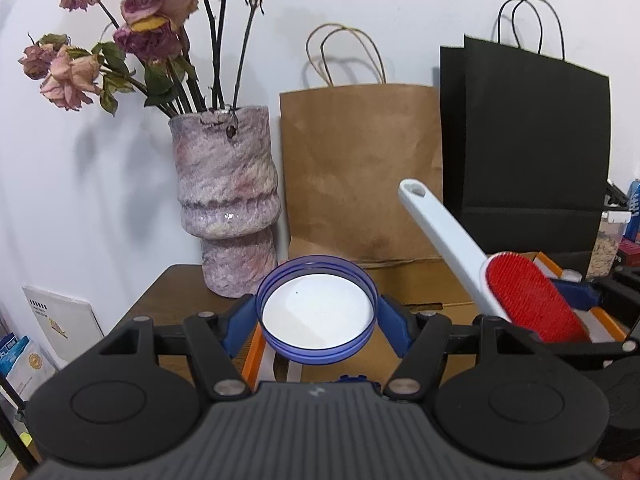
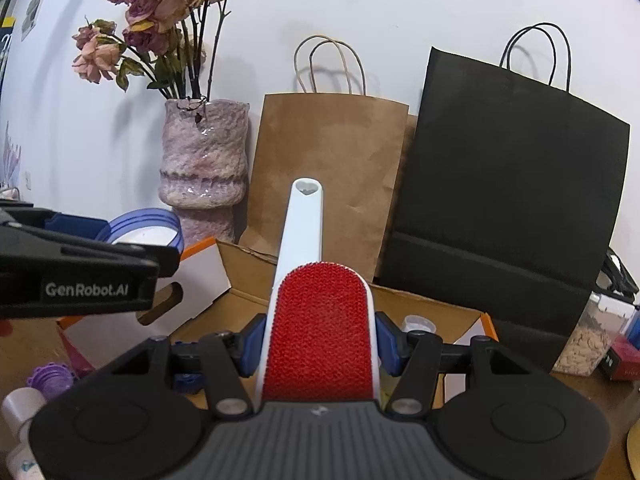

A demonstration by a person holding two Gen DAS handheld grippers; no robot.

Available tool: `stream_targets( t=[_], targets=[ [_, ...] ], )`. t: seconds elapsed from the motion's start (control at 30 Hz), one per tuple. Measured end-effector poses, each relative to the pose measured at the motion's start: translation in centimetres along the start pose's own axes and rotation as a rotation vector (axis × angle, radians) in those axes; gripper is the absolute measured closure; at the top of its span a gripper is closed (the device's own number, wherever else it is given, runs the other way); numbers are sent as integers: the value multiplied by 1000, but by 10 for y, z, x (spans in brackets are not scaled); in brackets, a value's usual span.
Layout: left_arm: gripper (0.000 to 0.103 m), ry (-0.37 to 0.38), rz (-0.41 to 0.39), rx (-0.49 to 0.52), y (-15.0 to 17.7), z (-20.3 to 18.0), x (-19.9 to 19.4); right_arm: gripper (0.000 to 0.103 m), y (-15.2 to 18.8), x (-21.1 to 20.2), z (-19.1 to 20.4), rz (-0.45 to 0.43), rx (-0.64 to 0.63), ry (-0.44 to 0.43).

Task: Organize rigid objects
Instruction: 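Open the right tool to drop the lint brush in the box while the left tool releases the lid, then withdraw both open tools back from the box toward the loose items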

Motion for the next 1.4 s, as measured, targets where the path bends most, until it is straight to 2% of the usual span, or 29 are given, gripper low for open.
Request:
stream_targets(
  t=[0.23,0.4,0.43,0.47,0.53,0.57,0.6,0.77,1.4],
  targets=[
    [35,1,33,15,7,1,13,48,4,14,-4,13,-32,15],
    [34,12,40,23,9,1,15,47,8,19,-4,42,-22,-4],
    [32,20,36,20,9,0,14,47,10,19,-5,52,-18,-8],
    [23,25,33,16,8,1,14,46,11,19,-6,59,-9,-6],
    [7,11,20,15,7,2,11,23,12,19,-9,66,11,-5],
    [1,1,3,19,5,3,9,3,11,18,-12,64,23,-2],
    [0,-3,-11,21,3,3,7,0,10,16,-15,53,38,1],
    [0,-8,-12,1,1,6,3,0,6,11,-23,43,69,7],
    [0,-16,-35,-18,0,7,-16,0,8,-6,-23,27,51,23]
  ],
)
Point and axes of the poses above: each gripper's, at about its wrist camera, not at the fingertips, and x roughly the way its jaws point, z to its left, y to its underside, the point moved 10 cm from there along x, roughly the way its jaws point, and after that the axes turned 14 degrees about y, right-handed, at the moved point
